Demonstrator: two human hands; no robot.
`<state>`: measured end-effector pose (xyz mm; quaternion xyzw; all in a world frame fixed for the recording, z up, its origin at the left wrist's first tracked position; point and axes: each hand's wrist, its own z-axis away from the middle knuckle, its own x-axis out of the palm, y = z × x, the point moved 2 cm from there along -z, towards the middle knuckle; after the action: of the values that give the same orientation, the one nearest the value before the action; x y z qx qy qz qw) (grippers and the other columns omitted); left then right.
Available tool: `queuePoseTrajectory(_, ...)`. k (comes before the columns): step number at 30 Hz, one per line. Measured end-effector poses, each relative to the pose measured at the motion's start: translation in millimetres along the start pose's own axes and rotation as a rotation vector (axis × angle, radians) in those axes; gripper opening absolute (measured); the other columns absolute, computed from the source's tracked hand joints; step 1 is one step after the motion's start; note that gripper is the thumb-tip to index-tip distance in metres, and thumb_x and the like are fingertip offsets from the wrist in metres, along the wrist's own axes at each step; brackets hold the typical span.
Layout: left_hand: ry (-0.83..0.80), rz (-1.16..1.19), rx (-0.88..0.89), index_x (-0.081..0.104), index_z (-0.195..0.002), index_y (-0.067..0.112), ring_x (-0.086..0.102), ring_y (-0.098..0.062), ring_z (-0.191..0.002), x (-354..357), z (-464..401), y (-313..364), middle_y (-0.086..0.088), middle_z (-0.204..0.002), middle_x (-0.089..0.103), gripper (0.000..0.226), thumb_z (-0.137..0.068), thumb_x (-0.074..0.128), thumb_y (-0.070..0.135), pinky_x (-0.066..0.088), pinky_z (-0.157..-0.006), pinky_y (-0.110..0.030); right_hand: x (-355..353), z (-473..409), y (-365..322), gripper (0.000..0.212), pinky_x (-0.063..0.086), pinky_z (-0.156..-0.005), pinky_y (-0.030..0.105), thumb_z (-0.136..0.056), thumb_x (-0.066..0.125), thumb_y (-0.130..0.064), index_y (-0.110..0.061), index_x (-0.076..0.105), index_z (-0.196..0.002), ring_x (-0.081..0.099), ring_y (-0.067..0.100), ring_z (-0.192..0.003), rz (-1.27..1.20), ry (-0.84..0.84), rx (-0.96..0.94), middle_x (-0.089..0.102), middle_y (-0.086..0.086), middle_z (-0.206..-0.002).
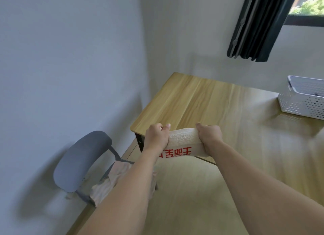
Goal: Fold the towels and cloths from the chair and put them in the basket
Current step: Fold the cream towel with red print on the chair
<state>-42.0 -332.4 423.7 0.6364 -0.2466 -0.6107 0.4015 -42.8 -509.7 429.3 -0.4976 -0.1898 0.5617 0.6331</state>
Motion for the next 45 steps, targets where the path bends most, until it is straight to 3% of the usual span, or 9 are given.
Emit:
queuePoseTrajectory(4,-0.06,-0.007,0.017,0.047,-0.07,0.012,0.046,-0.016,-0.056,44,-5,33,-0.002,-0.062,0.048,0.04,-0.095,0.049,0.043,0.037,-0.053,-0.029,-43,-30,4,0.029,0.054,-0.086,0.045,-0.084,0.058,-0.036,-0.01,0.058,-0.073,0.065,0.03,-0.085,-0.027,0.037,0.019,0.064,0.006,-0.083)
queuePoseTrajectory(13,-0.273,0.161,0.027,0.042,-0.067,0.017,0.039,-0.011,-0.048,164,2,125,0.007,-0.052,0.041,0.047,-0.087,0.058,0.056,0.034,-0.052,-0.026,-182,-127,-1,0.032,0.055,-0.084,0.045,-0.077,0.062,-0.044,-0.012,0.063,-0.078,0.067,0.029,-0.085,-0.012,-0.008,-0.032,0.067,0.005,-0.087)
queuePoseTrajectory(17,-0.377,0.307,0.011,0.051,-0.078,0.012,0.049,-0.017,-0.063,215,20,149,0.0,-0.066,0.051,0.043,-0.082,0.067,0.052,0.039,-0.062,-0.029,-242,-163,4,0.05,0.055,-0.087,0.047,-0.07,0.065,-0.049,-0.01,0.067,-0.101,0.067,0.03,-0.088,0.008,-0.035,0.002,0.069,0.007,-0.1)
queuePoseTrajectory(21,-0.362,0.342,-0.024,0.056,-0.08,0.01,0.055,-0.018,-0.065,262,23,172,-0.001,-0.069,0.057,0.036,-0.083,0.07,0.044,0.045,-0.064,-0.034,-283,-195,13,0.062,0.056,-0.085,0.048,-0.07,0.067,-0.054,-0.005,0.064,-0.108,0.067,0.032,-0.087,0.009,-0.09,0.063,0.068,0.009,-0.098)
queuePoseTrajectory(27,-0.329,0.308,-0.045,0.054,-0.071,0.013,0.052,-0.015,-0.056,321,16,203,0.003,-0.06,0.055,0.032,-0.083,0.071,0.037,0.041,-0.058,-0.029,-338,-236,32,0.072,0.048,-0.071,0.033,-0.08,0.059,-0.065,-0.007,0.055,-0.123,0.062,0.022,-0.082,0.056,-0.24,0.128,0.063,0.005,-0.096)
queuePoseTrajectory(31,-0.286,0.279,-0.064,0.054,-0.072,0.013,0.052,-0.015,-0.055,367,30,234,0.001,-0.062,0.056,0.033,-0.083,0.071,0.039,0.041,-0.058,-0.028,-394,-264,38,0.084,0.053,-0.087,0.039,-0.071,0.061,-0.074,-0.015,0.052,-0.13,0.066,0.025,-0.094,0.106,-0.417,0.183,0.066,0.007,-0.109)
queuePoseTrajectory(35,-0.18,0.301,-0.092,0.054,-0.07,0.013,0.051,-0.019,-0.058,411,44,270,-0.002,-0.063,0.054,0.034,-0.083,0.071,0.039,0.042,-0.06,-0.031,-456,-292,39,0.056,0.057,-0.071,0.036,-0.081,0.064,-0.058,-0.018,0.058,-0.12,0.067,0.026,-0.09,0.043,-0.592,0.229,0.066,0.011,-0.11)
queuePoseTrajectory(40,-0.121,0.287,-0.125,0.052,-0.068,0.014,0.05,-0.015,-0.053,470,72,316,0.003,-0.058,0.053,0.034,-0.084,0.07,0.038,0.04,-0.056,-0.029,-526,-325,48,0.039,0.055,-0.068,0.038,-0.094,0.056,-0.031,-0.011,0.051,-0.127,0.062,0.028,-0.095,-0.03,-0.654,0.268,0.06,0.016,-0.117)
queuePoseTrajectory(45,-0.206,0.254,-0.113,0.054,-0.074,0.015,0.053,-0.015,-0.06,514,70,352,0.004,-0.064,0.057,0.035,-0.08,0.071,0.045,0.042,-0.063,-0.032,-570,-360,43,0.036,0.053,-0.09,0.05,-0.094,0.058,-0.023,-0.004,0.053,-0.125,0.062,0.032,-0.105,-0.021,-0.509,0.149,0.061,0.017,-0.119)
